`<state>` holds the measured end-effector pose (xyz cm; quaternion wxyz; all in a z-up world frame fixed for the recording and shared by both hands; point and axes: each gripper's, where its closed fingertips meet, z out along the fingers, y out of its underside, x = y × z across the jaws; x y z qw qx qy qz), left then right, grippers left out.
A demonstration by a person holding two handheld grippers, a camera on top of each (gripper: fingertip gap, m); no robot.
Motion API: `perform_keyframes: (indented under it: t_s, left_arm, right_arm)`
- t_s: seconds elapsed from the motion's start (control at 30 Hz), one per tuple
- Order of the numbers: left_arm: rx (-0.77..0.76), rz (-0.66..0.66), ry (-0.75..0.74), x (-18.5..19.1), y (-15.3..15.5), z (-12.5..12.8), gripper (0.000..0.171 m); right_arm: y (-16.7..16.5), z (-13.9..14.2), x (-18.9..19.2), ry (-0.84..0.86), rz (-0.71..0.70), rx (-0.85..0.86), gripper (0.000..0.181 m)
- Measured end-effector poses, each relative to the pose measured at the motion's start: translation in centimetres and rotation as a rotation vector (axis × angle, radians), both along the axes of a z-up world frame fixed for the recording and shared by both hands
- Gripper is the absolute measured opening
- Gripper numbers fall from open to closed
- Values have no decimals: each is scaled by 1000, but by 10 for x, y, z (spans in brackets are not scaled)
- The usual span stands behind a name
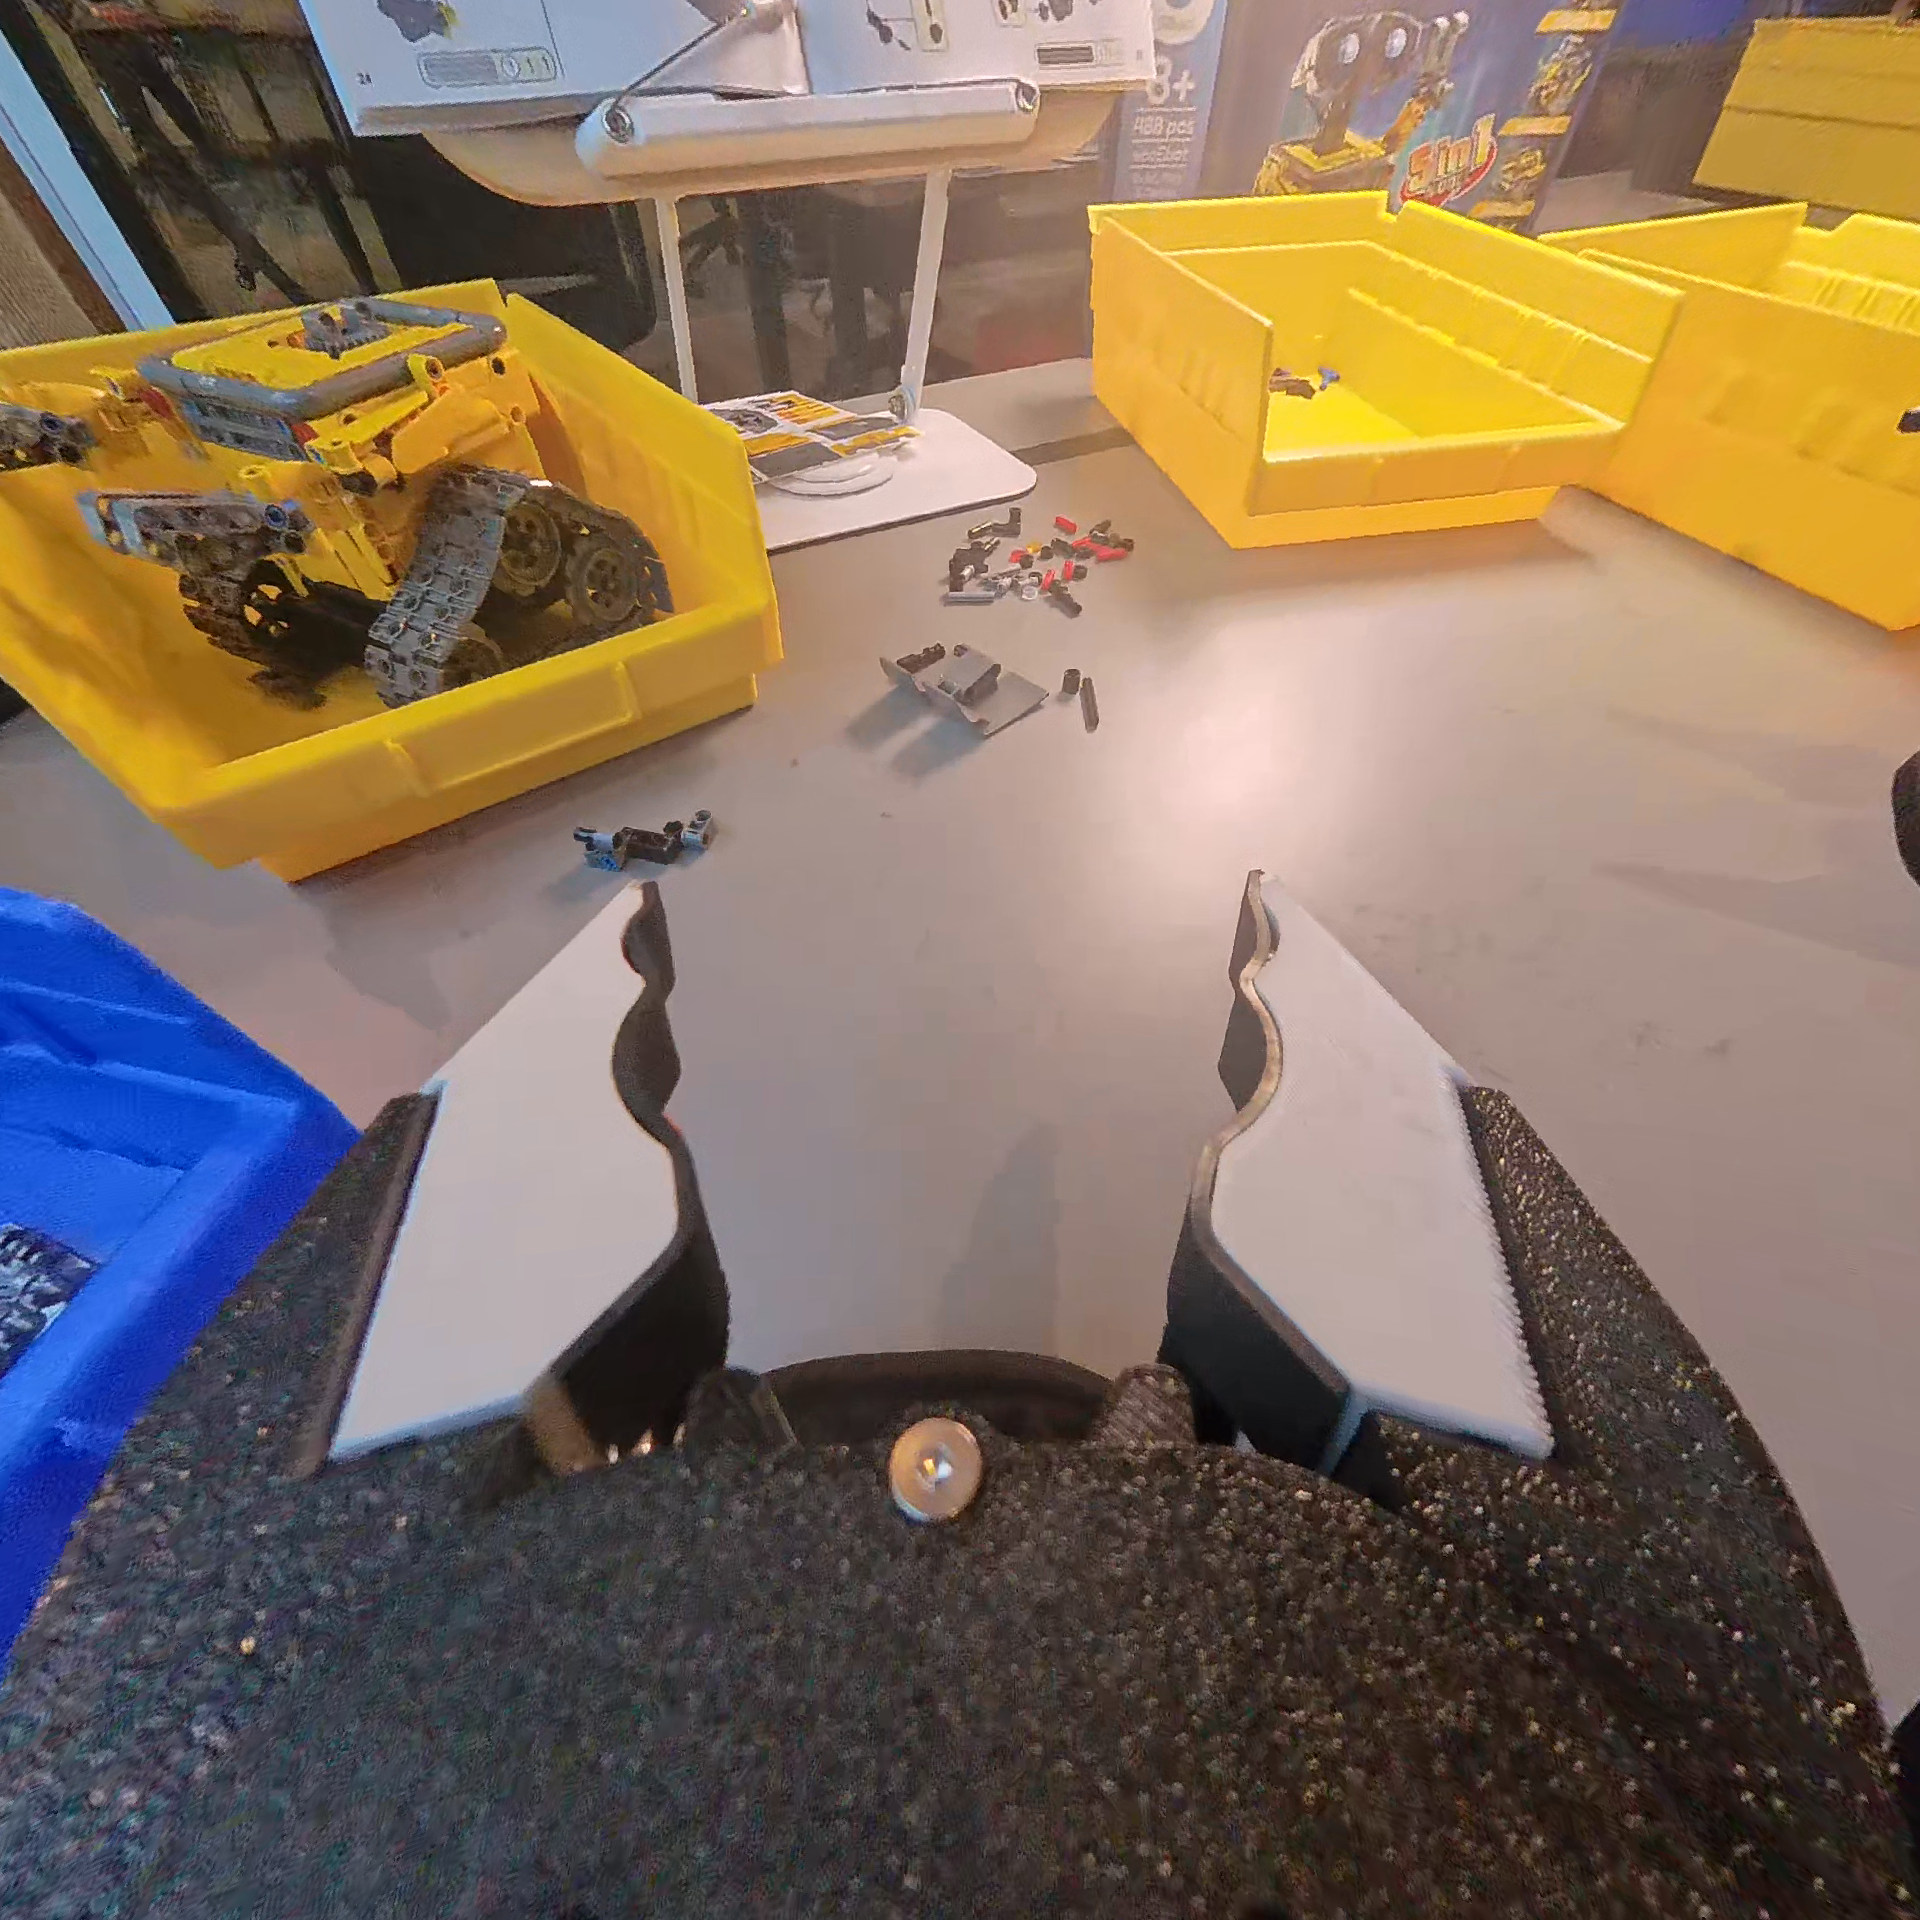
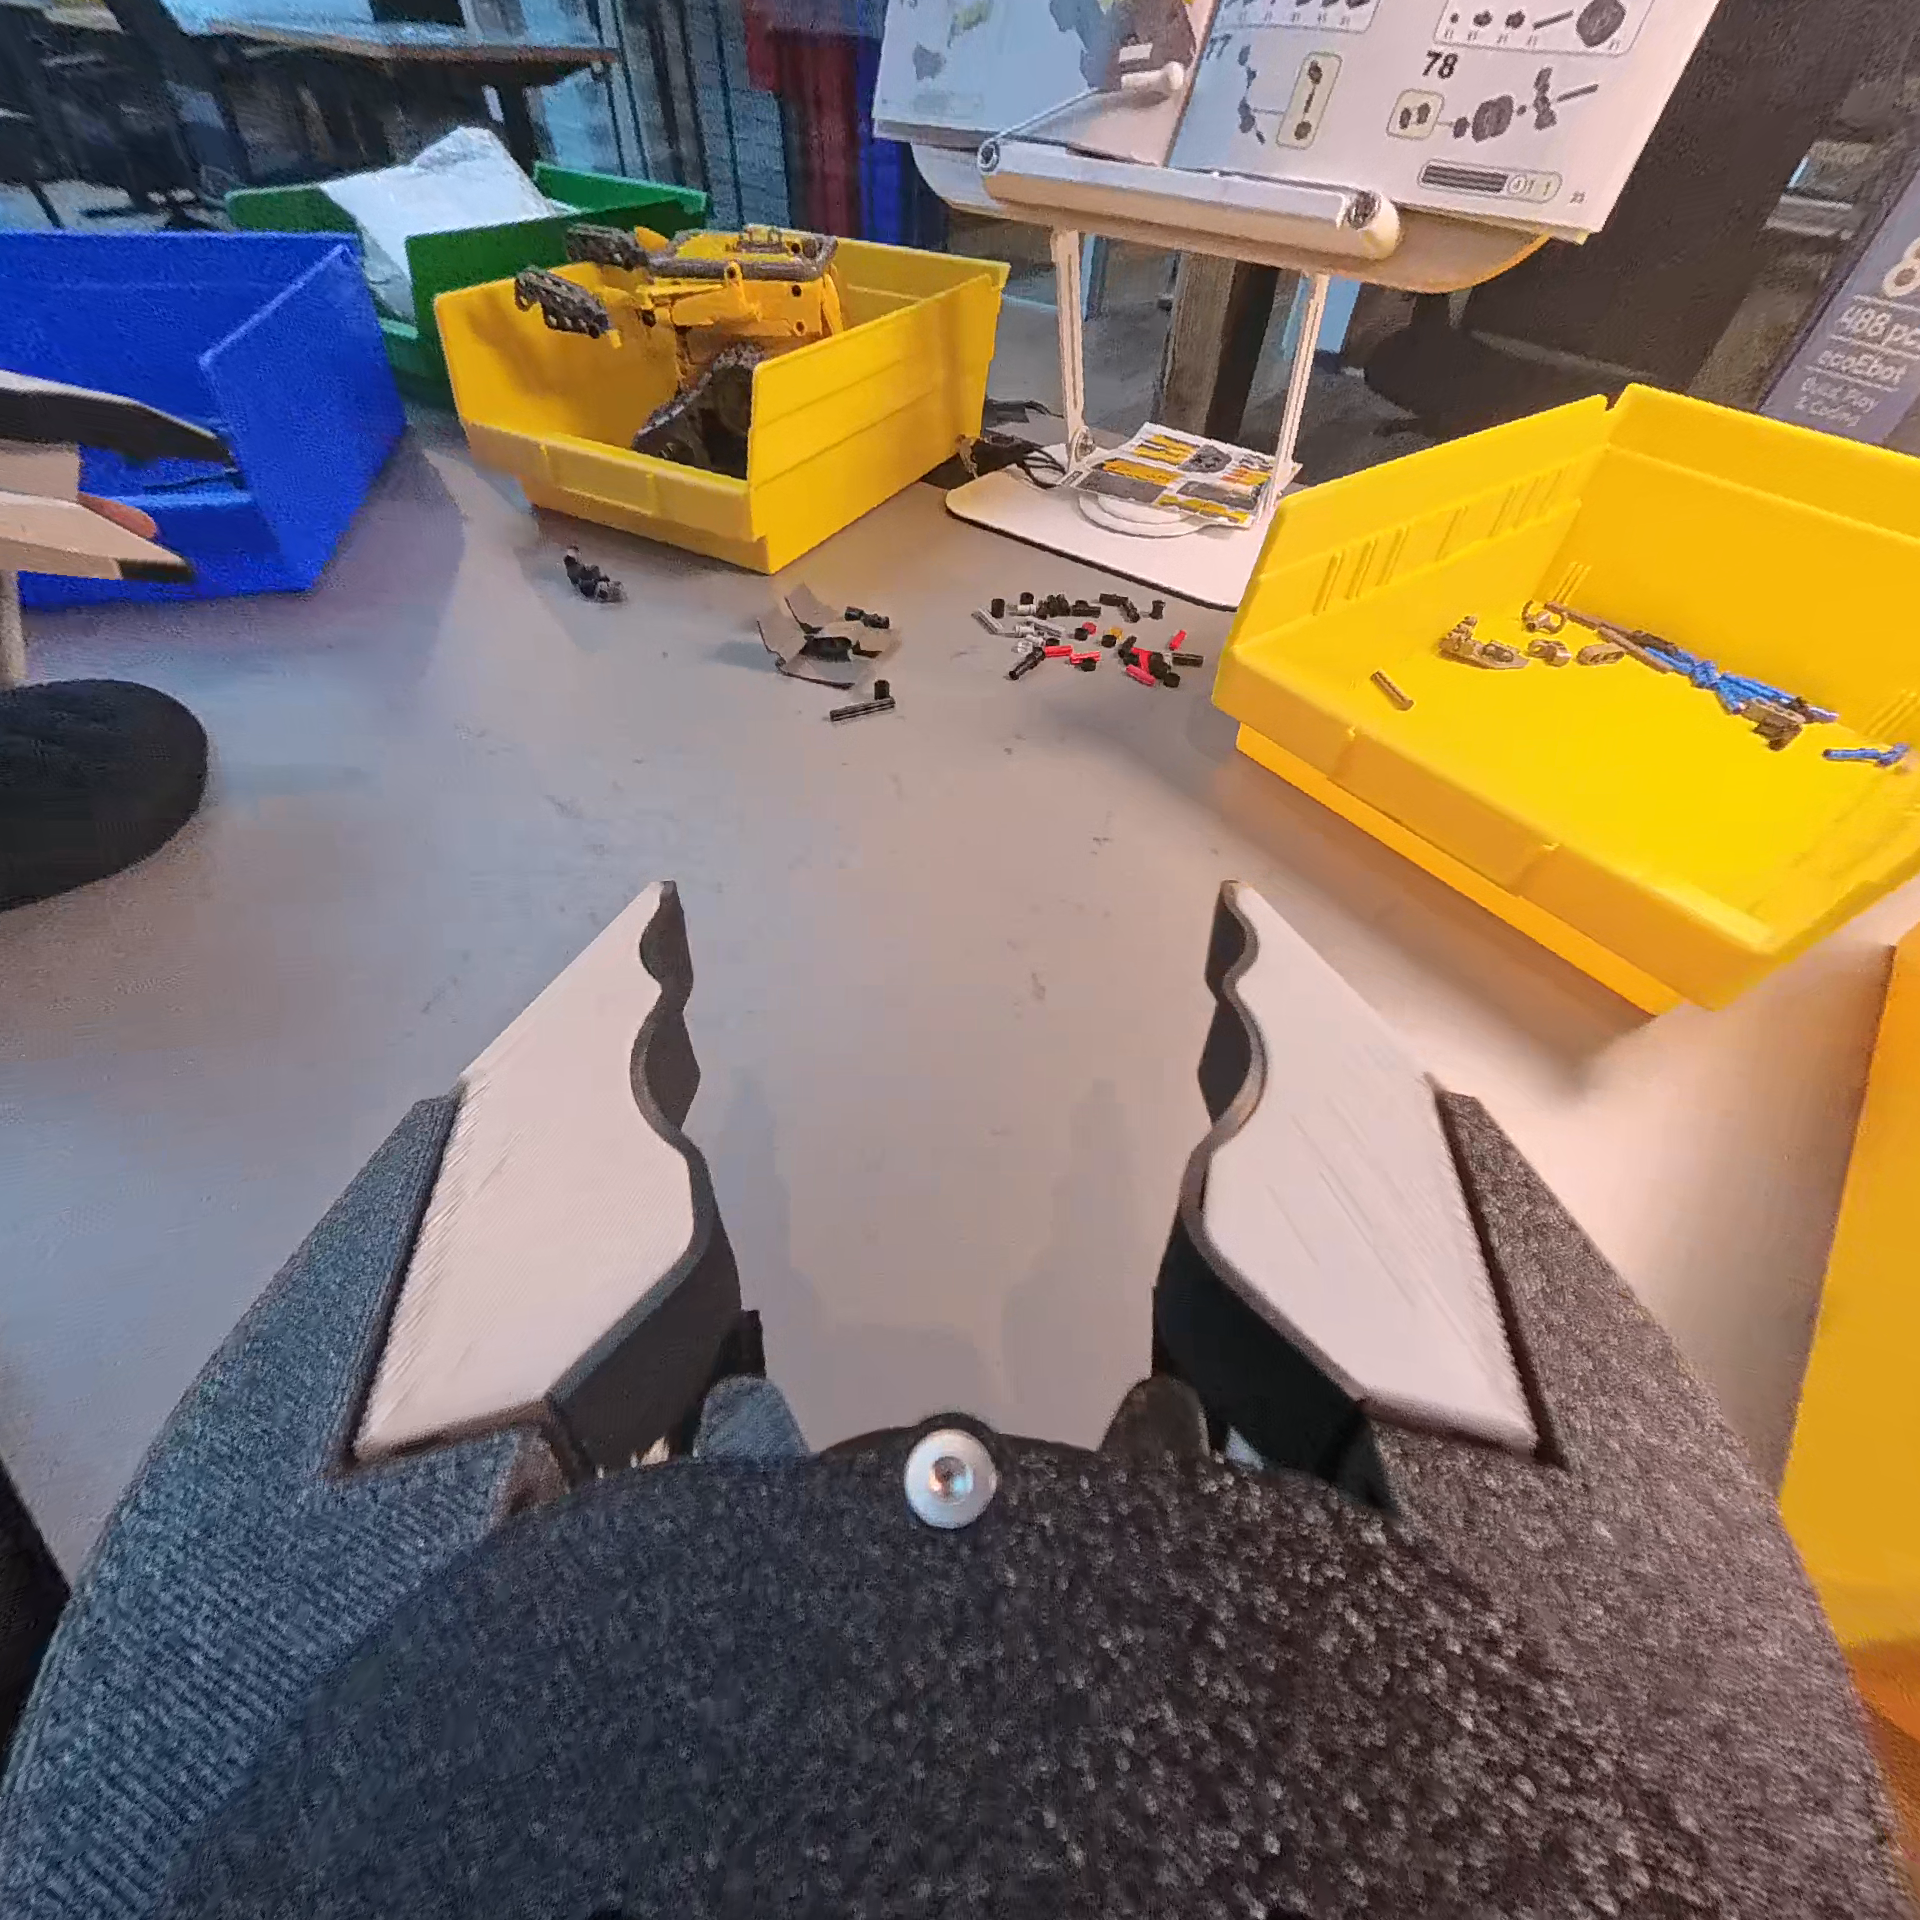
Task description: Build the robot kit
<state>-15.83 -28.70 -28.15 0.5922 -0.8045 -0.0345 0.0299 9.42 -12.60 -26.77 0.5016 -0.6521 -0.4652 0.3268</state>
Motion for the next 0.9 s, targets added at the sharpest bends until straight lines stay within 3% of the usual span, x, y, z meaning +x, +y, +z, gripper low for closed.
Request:
perform_keyframes:
  t_s: [0.3,0.6,0.9]
  left_arm:
    - [-9,15,27,-2,5,-1,104]
    - [54,19,6,-3,12,13,80]
    - [58,40,-4,-12,15,14,75]
  right_arm:
    - [4,-3,5,10,-15,12,93]
    - [1,-6,0,21,24,-8,79]
    - [1,-1,-10,38,54,4,70]
